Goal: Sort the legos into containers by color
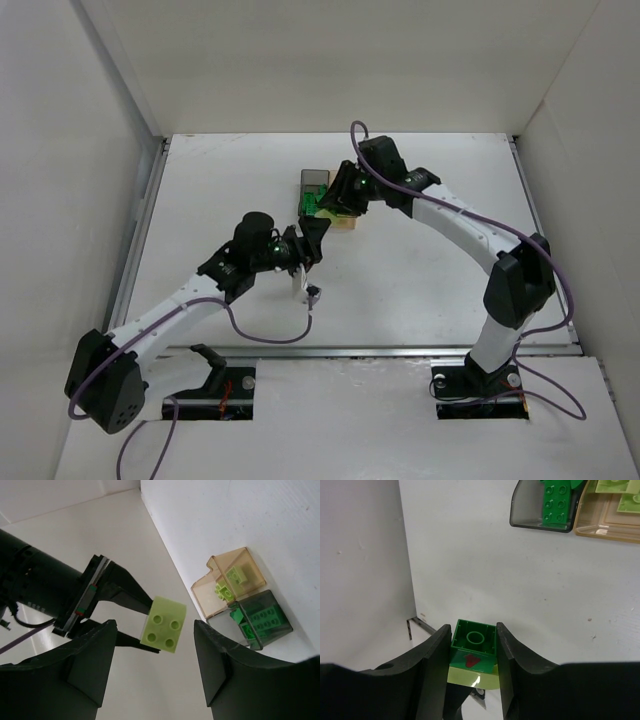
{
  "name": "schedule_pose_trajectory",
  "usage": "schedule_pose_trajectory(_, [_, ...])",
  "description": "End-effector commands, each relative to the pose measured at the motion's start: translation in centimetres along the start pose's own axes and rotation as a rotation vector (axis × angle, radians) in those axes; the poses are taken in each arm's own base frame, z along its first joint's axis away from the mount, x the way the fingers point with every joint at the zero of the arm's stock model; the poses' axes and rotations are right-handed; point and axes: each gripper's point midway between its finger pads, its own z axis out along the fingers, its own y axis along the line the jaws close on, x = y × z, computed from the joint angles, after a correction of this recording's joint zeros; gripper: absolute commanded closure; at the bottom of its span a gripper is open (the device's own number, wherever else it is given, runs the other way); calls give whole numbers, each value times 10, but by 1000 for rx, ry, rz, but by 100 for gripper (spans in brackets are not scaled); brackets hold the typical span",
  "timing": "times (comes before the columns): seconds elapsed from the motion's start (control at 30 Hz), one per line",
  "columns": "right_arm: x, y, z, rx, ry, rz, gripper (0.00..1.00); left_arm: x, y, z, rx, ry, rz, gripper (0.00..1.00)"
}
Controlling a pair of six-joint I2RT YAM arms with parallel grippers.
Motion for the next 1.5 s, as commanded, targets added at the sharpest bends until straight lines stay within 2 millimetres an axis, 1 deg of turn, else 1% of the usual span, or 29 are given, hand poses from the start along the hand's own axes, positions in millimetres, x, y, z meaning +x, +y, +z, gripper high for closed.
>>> schedule_pose_trajectory(0.0, [-8,31,-8,-92,-32,-7,100,4,8,4,19,29,235,41])
schedule_pose_trajectory(0.07, [-8,31,-8,-92,-32,-7,100,8,6,5,37,42,229,41])
schedule_pose_trajectory(0.1, [-8,31,-8,-92,-32,-7,100,5,3,9,44,28,228,41])
schedule_pose_trajectory(0.17, [-8,31,-8,-92,-32,-7,100,10,9,9,49,59,236,44])
schedule_pose_trajectory(0.2, [-8,31,-8,-92,-32,-7,100,12,5,12,63,63,231,48])
schedule_pose_trajectory(0.33, [-9,33,-8,-99,-38,-10,100,18,5,12,74,88,232,53])
schedule_pose_trajectory(0.43, [-5,35,-8,-103,-31,-15,100,17,9,15,60,85,241,53])
schedule_pose_trajectory(0.47, [-5,35,-8,-103,-31,-15,100,17,14,13,44,93,250,50])
schedule_pose_trajectory(0.5, [-5,35,-8,-103,-31,-15,100,16,9,13,53,89,245,48])
schedule_pose_trajectory(0.53, [-4,36,-8,-108,-23,-15,100,16,16,11,31,98,256,45])
schedule_pose_trajectory(0.6, [-4,36,-8,-108,-23,-15,100,17,16,11,24,102,260,37])
schedule_pose_trajectory(0.7, [-5,38,-8,-115,-29,-18,100,20,23,10,-1,122,247,33])
schedule_pose_trajectory(0.77, [-5,38,-8,-115,-29,-18,100,24,21,14,3,141,237,33])
schedule_pose_trajectory(0.8, [-5,38,-8,-115,-29,-18,100,27,25,13,-11,157,233,33])
schedule_pose_trajectory(0.87, [-5,38,-8,-115,-29,-27,100,30,20,17,4,165,228,38])
schedule_pose_trajectory(0.9, [-4,38,-9,-121,-22,-28,100,33,24,15,-2,178,232,43])
schedule_pose_trajectory(0.93, [-5,40,-9,-128,-27,-30,100,33,21,18,7,174,228,46])
schedule_pose_trajectory(0.97, [-5,40,-9,-128,-27,-30,100,31,26,19,-2,169,234,49])
schedule_pose_trajectory(1.0, [-5,40,-9,-128,-27,-30,100,33,21,21,12,176,220,54])
schedule_pose_trajectory(1.03, [-5,40,-9,-128,-27,-30,100,34,26,20,4,179,223,64])
schedule_pose_trajectory(1.07, [-5,40,-9,-128,-27,-30,100,31,27,22,2,171,227,71])
schedule_pose_trajectory(1.13, [-5,40,-9,-128,-27,-30,100,33,28,21,-5,183,221,87])
schedule_pose_trajectory(1.17, [-5,40,-9,-128,-27,-30,100,33,31,20,-15,187,226,98])
schedule_pose_trajectory(1.2, [-5,40,-9,-128,-27,-30,100,34,31,20,-17,187,212,100])
schedule_pose_trajectory(1.23, [-5,40,-9,-128,-27,-30,100,33,26,21,-10,184,196,100])
schedule_pose_trajectory(1.3, [-5,40,-9,-128,-27,-30,100,33,25,21,-11,184,183,100])
schedule_pose_trajectory(1.33, [-7,39,-8,-121,-36,-30,100,31,28,16,-16,185,171,100])
schedule_pose_trajectory(1.4, [-14,34,-6,-90,-77,-26,100,26,18,12,14,173,142,100])
schedule_pose_trajectory(1.47, [-27,28,-1,-77,-104,-15,100,17,19,3,5,147,122,100])
